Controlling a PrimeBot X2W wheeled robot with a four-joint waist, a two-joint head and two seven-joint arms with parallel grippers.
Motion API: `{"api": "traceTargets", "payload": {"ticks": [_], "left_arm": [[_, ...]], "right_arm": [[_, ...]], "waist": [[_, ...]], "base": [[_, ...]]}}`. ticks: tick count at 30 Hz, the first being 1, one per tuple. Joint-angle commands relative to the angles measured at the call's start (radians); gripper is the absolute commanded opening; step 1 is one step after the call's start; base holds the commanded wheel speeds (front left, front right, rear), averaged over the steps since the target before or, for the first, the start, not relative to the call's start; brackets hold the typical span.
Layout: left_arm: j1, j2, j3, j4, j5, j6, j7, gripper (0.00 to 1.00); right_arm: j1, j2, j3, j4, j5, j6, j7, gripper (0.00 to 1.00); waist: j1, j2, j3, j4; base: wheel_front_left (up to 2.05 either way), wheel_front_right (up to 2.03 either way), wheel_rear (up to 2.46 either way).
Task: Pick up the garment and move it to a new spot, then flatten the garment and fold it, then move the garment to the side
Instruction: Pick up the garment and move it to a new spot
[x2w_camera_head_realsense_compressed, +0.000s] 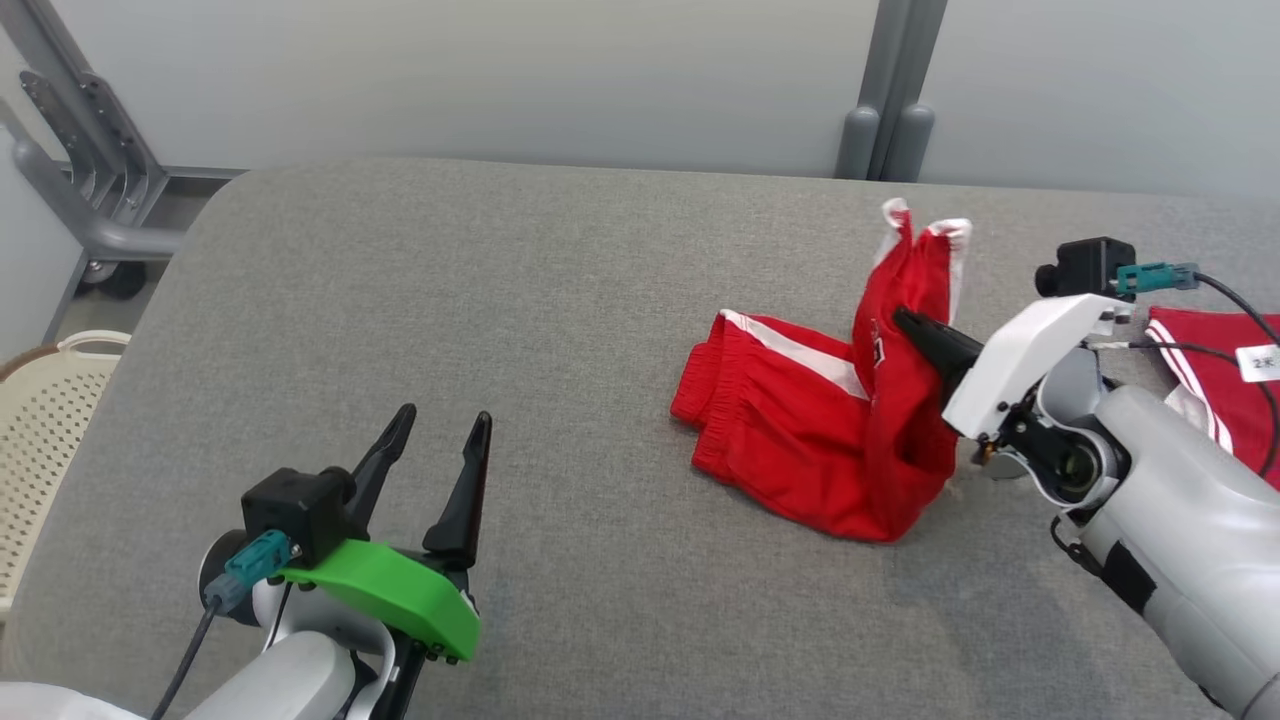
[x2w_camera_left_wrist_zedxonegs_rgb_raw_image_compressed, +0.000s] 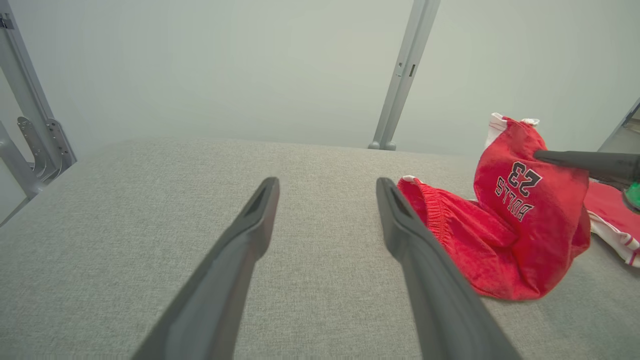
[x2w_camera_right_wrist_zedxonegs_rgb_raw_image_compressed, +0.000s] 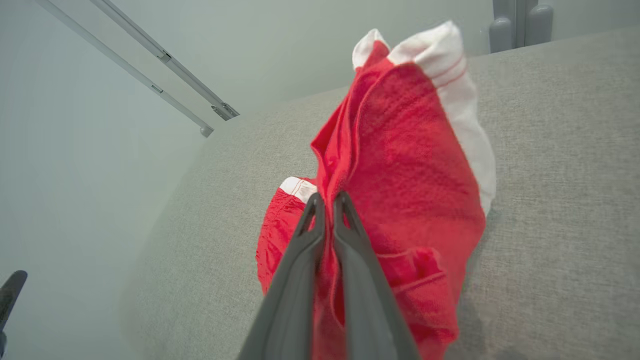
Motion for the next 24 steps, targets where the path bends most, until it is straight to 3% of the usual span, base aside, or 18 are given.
{"api": "traceTargets", "payload": {"ticks": [1,11,17,18,19,20,21,24], "left_arm": [[0.015,-0.011,0.009,0.006,0.014,-0.009,-0.003,1.00],[0.012,-0.040,0.036,0.033,0.033,-0.039,-0.003,1.00],[0.009,-0.052,0.044,0.048,0.039,-0.049,-0.004,1.00],[0.008,-0.054,0.045,0.050,0.040,-0.050,-0.004,1.00],[0.008,-0.054,0.045,0.050,0.040,-0.050,-0.004,1.00],[0.008,-0.056,0.046,0.053,0.041,-0.052,-0.004,1.00],[0.008,-0.058,0.046,0.055,0.041,-0.053,-0.003,1.00],[0.010,-0.060,0.050,0.063,0.041,-0.057,-0.004,1.00]], "right_arm": [[-0.005,0.020,0.003,0.000,0.009,0.000,-0.011,0.00],[-0.019,0.152,0.015,0.112,0.044,0.000,-0.036,0.00],[-0.025,0.197,0.019,0.157,0.073,0.000,-0.041,0.03],[-0.027,0.201,0.020,0.162,0.076,0.000,-0.042,0.35],[-0.027,0.201,0.020,0.162,0.076,0.000,-0.042,0.35],[-0.029,0.205,0.023,0.165,0.079,0.000,-0.043,0.87],[-0.029,0.207,0.025,0.167,0.081,0.000,-0.043,1.00],[-0.032,0.211,0.033,0.157,0.090,0.000,-0.043,1.00]], "waist": [[0.0000,0.0000,0.011,0.018],[0.0000,0.0000,0.046,0.077],[0.0000,0.0000,0.062,0.103],[0.0000,0.0000,0.063,0.106],[0.0000,0.0000,0.063,0.106],[0.0000,0.0000,0.064,0.108],[0.0000,0.0000,0.065,0.111],[0.0000,0.0000,0.064,0.114]], "base": [[0.00,0.00,0.00],[0.00,0.00,0.00],[0.00,0.00,0.00],[0.00,0.00,0.00],[0.00,0.00,0.00],[0.00,0.00,0.00],[0.00,0.00,0.00],[0.00,0.00,0.00]]}}
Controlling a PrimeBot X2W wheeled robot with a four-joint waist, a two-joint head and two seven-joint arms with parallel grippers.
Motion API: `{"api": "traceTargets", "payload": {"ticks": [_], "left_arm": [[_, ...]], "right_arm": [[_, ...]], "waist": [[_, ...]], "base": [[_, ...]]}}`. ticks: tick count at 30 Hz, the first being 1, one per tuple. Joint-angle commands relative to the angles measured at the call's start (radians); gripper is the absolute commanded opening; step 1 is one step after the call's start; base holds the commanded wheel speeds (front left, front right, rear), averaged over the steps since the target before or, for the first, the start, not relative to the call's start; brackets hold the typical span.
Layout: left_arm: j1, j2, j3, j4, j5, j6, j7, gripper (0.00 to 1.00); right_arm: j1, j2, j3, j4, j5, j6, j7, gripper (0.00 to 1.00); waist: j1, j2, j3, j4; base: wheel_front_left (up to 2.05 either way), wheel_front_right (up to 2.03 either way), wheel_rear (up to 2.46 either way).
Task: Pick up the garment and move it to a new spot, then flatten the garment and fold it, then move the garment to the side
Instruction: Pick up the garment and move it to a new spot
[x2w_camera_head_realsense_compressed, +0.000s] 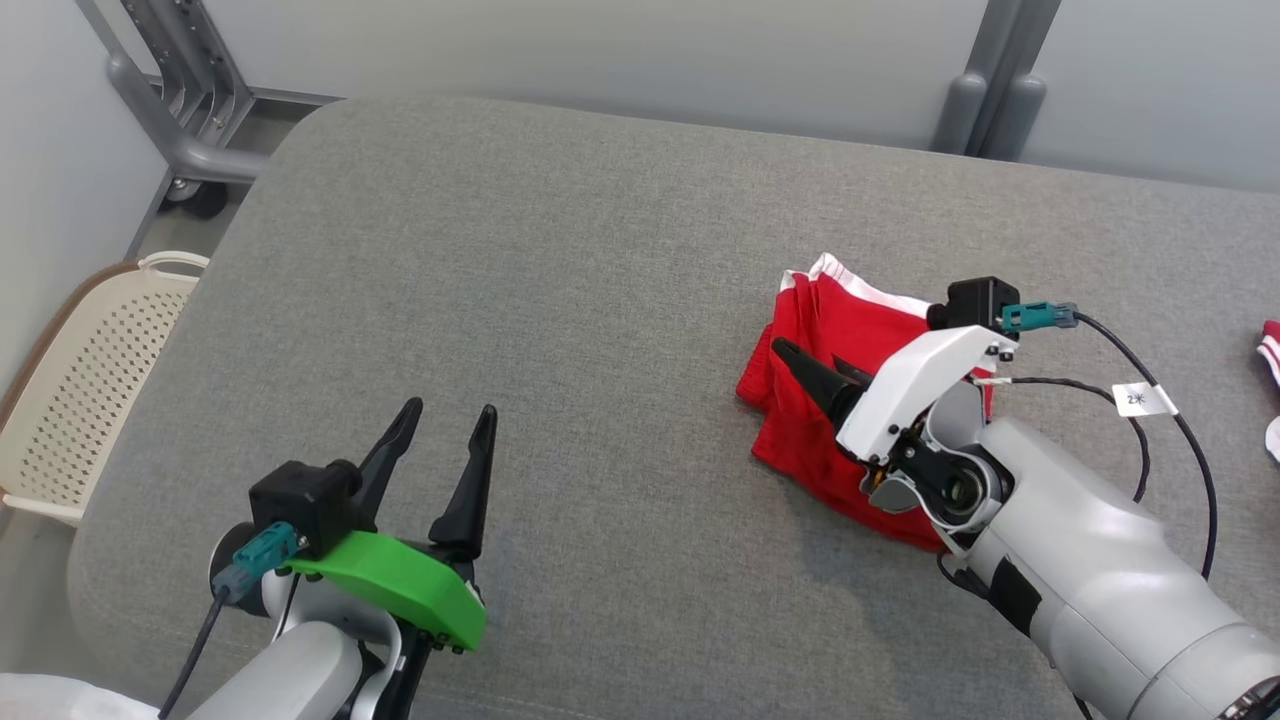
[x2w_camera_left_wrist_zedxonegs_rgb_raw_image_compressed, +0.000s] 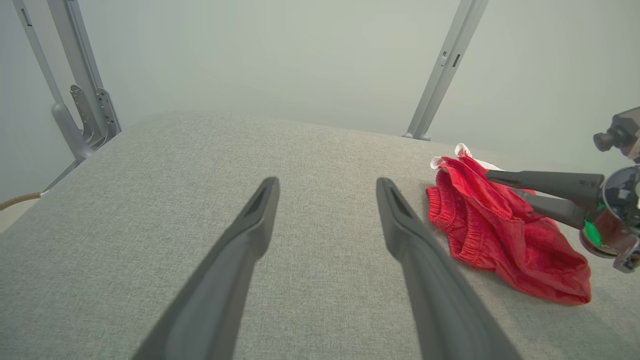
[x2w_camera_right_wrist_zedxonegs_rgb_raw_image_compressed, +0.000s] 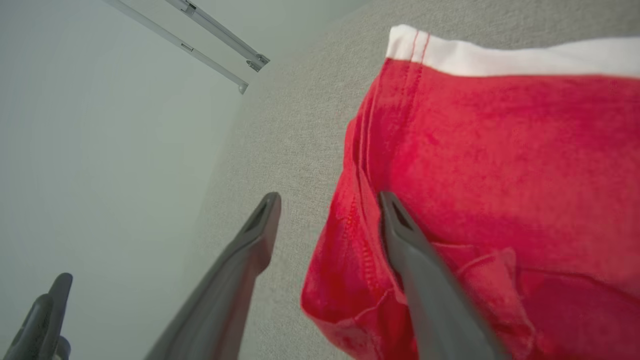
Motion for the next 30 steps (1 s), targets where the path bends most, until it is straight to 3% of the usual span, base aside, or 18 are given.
{"api": "traceTargets", "payload": {"ticks": [1,7,16,21,30], "left_arm": [[0.005,-0.004,0.005,0.006,0.004,-0.004,-0.003,1.00],[0.021,-0.006,0.008,0.010,0.001,-0.002,-0.003,1.00],[0.038,0.007,0.011,0.001,-0.005,0.011,-0.002,1.00],[0.049,0.008,0.011,-0.004,-0.009,0.013,-0.002,1.00],[0.058,0.011,0.007,-0.011,-0.014,0.017,0.001,1.00]], "right_arm": [[-0.006,-0.003,0.004,-0.010,0.011,0.000,-0.002,1.00],[0.009,-0.016,0.020,-0.110,0.039,0.000,0.007,1.00],[0.039,-0.146,0.021,-0.253,0.022,0.000,-0.045,1.00],[0.052,-0.226,0.033,-0.285,-0.022,0.000,-0.080,1.00],[0.085,-0.294,0.026,-0.270,-0.069,0.000,-0.119,1.00]], "waist": [[0.0000,0.0000,-0.002,-0.001],[0.0000,0.0000,-0.021,-0.023],[0.0000,0.0000,-0.042,-0.077],[0.0000,0.0000,-0.053,-0.108],[0.0000,0.0000,-0.066,-0.125]], "base": [[0.00,0.00,0.00],[0.00,0.00,0.00],[0.00,0.00,0.00],[0.00,0.00,0.00],[0.00,0.00,0.00]]}}
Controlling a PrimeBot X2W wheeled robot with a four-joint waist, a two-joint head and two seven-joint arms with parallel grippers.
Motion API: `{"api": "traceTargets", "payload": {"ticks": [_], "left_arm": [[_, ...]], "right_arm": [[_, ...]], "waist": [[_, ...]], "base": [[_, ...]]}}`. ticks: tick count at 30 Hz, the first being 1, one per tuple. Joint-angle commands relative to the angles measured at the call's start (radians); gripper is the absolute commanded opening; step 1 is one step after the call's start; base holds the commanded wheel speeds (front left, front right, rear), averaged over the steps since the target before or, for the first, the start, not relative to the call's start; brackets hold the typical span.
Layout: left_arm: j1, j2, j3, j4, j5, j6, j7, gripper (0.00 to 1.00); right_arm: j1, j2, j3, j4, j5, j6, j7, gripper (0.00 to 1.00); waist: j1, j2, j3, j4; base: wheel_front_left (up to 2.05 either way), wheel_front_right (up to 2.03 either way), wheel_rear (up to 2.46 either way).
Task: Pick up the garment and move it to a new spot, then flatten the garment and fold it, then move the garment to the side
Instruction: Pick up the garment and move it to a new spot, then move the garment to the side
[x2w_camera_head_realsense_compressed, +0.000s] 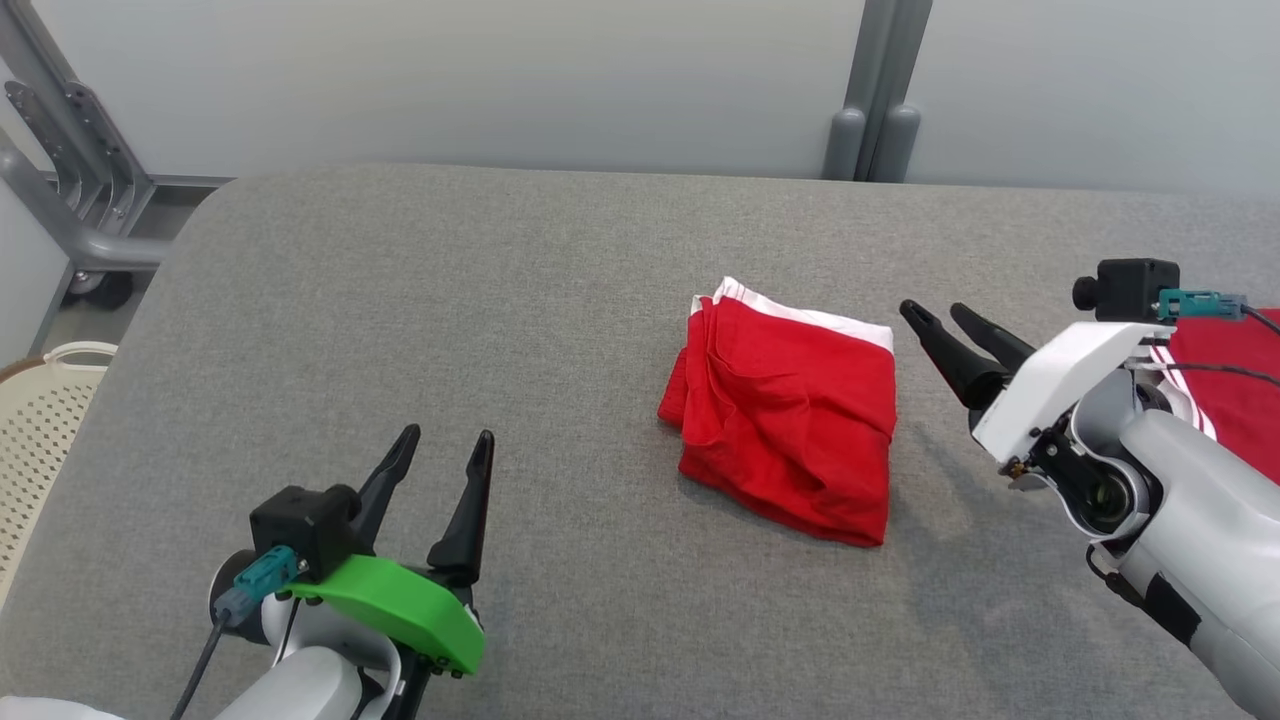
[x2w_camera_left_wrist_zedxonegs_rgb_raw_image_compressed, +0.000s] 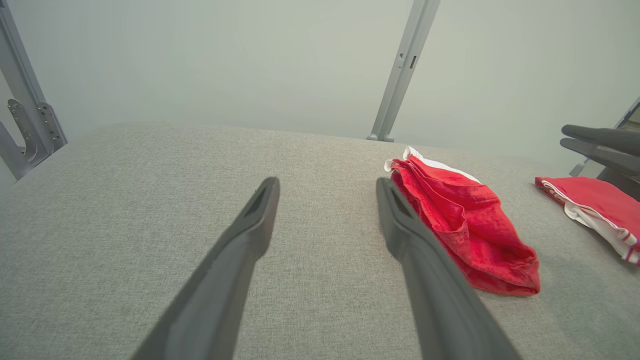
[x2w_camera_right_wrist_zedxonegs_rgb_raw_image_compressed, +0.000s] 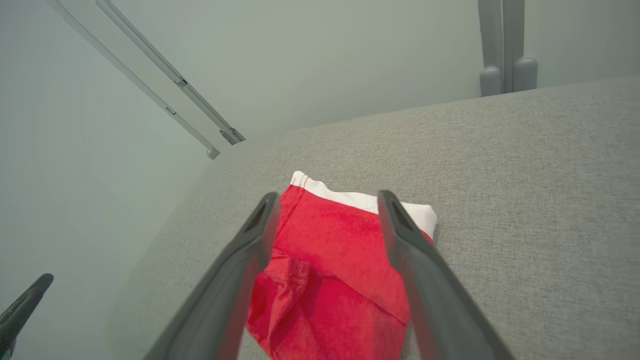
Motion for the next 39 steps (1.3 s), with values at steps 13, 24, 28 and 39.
{"api": "traceTargets", "payload": {"ticks": [13,24,28,39], "left_arm": [[0.006,0.008,-0.003,-0.004,-0.009,0.000,0.004,1.00],[-0.010,0.000,-0.009,-0.002,-0.008,-0.007,0.006,1.00],[-0.014,-0.001,-0.008,0.003,-0.010,-0.008,0.006,1.00],[-0.012,-0.003,-0.001,0.008,-0.011,-0.007,0.003,1.00]], "right_arm": [[0.000,0.029,0.003,0.125,-0.065,0.000,-0.001,0.00],[-0.046,0.133,0.046,0.268,-0.092,0.000,0.104,0.00],[-0.057,0.177,0.048,0.337,-0.082,0.000,0.129,0.00],[-0.037,0.253,0.122,0.278,-0.092,0.000,0.128,0.00]], "waist": [[0.0000,0.0000,0.005,0.024],[0.0000,0.0000,0.022,0.057],[0.0000,0.0000,0.026,0.074],[0.0000,0.0000,0.034,0.091]], "base": [[0.00,0.00,0.00],[0.00,0.00,0.00],[0.00,0.00,0.00],[0.00,0.00,0.00]]}}
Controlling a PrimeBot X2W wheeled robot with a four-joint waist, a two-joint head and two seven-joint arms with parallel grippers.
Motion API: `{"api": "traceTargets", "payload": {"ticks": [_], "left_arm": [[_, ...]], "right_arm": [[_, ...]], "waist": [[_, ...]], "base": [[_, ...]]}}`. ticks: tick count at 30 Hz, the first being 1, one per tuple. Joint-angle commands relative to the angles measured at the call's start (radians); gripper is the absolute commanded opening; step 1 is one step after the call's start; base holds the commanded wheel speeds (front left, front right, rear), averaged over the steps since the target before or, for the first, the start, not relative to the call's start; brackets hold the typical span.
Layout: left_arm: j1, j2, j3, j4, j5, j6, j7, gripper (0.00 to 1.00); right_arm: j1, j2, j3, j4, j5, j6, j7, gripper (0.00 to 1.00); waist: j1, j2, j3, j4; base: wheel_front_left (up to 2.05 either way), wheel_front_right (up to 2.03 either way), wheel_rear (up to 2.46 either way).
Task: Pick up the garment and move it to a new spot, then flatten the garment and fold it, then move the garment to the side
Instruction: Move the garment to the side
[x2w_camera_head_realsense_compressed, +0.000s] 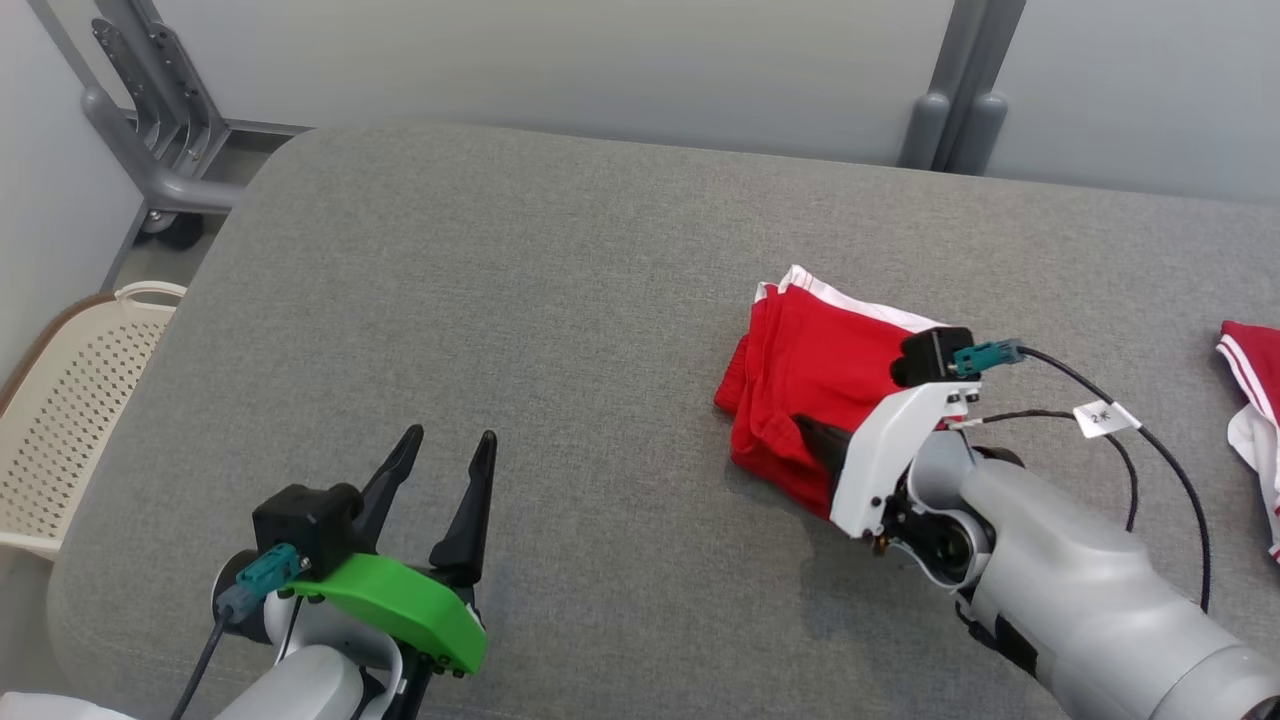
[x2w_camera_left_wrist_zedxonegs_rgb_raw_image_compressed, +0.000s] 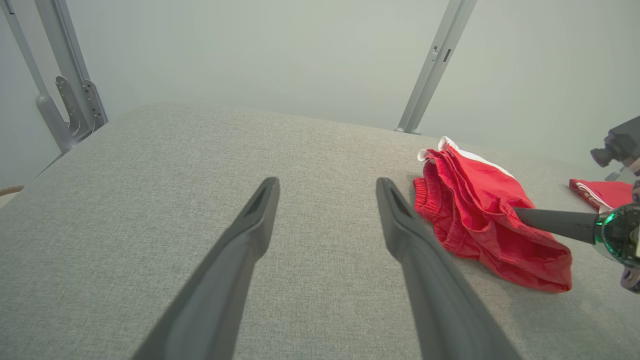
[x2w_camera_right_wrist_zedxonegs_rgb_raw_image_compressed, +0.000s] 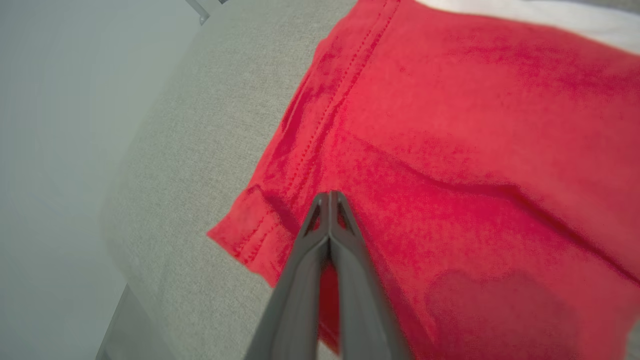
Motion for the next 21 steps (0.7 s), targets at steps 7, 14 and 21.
{"api": "traceTargets", "payload": {"ticks": [7,14,21], "left_arm": [[-0.009,-0.007,0.006,0.008,-0.002,-0.005,-0.003,1.00],[0.003,-0.005,0.006,0.011,-0.002,0.002,-0.004,1.00],[0.014,0.001,0.007,0.008,-0.007,0.005,-0.003,1.00]], "right_arm": [[0.030,0.042,0.070,-0.065,0.003,0.000,0.012,0.00],[0.021,0.019,0.086,-0.113,0.012,0.000,-0.007,0.00],[0.013,-0.029,0.090,-0.157,-0.003,0.000,-0.040,0.16]], "waist": [[0.0000,0.0000,0.003,-0.015],[0.0000,0.0000,-0.008,-0.030],[0.0000,0.0000,-0.026,-0.058]], "base": [[0.00,0.00,0.00],[0.00,0.00,0.00],[0.00,0.00,0.00]]}}
